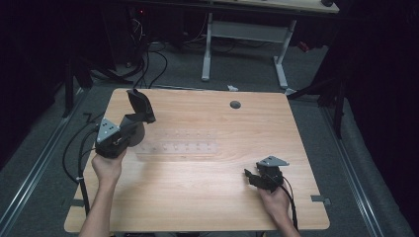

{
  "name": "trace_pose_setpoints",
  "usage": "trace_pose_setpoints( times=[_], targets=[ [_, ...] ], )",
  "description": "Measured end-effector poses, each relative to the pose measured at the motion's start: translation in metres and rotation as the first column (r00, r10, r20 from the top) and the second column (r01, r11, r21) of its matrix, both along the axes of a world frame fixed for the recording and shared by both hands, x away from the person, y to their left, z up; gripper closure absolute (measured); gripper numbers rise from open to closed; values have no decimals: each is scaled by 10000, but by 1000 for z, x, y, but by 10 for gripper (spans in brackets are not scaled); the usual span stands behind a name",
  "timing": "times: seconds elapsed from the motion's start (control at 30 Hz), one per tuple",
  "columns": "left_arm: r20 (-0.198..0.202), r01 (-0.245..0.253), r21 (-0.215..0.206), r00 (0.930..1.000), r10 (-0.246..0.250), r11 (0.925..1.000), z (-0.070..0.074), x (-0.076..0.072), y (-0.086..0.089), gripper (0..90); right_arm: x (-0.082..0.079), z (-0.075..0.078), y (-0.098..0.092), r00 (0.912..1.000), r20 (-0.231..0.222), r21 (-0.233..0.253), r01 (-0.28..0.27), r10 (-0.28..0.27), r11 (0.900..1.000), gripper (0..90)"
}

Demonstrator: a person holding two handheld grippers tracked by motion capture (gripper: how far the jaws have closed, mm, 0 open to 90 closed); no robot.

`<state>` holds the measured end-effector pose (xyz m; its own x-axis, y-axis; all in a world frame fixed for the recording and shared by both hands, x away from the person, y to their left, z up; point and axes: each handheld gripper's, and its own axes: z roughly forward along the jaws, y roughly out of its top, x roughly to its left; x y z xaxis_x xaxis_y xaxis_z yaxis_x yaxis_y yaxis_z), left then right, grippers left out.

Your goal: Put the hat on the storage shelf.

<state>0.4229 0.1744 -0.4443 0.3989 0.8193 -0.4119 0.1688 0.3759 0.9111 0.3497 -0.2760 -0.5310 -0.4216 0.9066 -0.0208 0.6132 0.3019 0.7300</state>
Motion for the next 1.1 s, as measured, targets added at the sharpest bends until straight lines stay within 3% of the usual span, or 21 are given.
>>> trace_pose_setpoints(
  times=[0.3, 0.53, 0.67, 1.1],
  targets=[
    [129, -133, 25, 9998, 133, 9999, -4, -1, -4, 862, 0, 0, 0, 10000, -3, 5, 3, -3, 10000, 423],
    [-78, -190, -56, 9998, 189, 9998, -4, 1, -7, 862, 0, 0, 0, 10000, -1, 0, -3, 3, 10000, 422],
    [-134, -183, 89, 9997, 184, 9998, -9, 2, -10, 862, 0, 0, 0, 10000, -1, 0, 4, -4, 10000, 422],
    [-454, -212, -133, 9988, 206, 9997, -29, -4, -7, 855, 0, 0, 0, 10000, -5, 6, 4, -4, 10000, 421]
  ],
)
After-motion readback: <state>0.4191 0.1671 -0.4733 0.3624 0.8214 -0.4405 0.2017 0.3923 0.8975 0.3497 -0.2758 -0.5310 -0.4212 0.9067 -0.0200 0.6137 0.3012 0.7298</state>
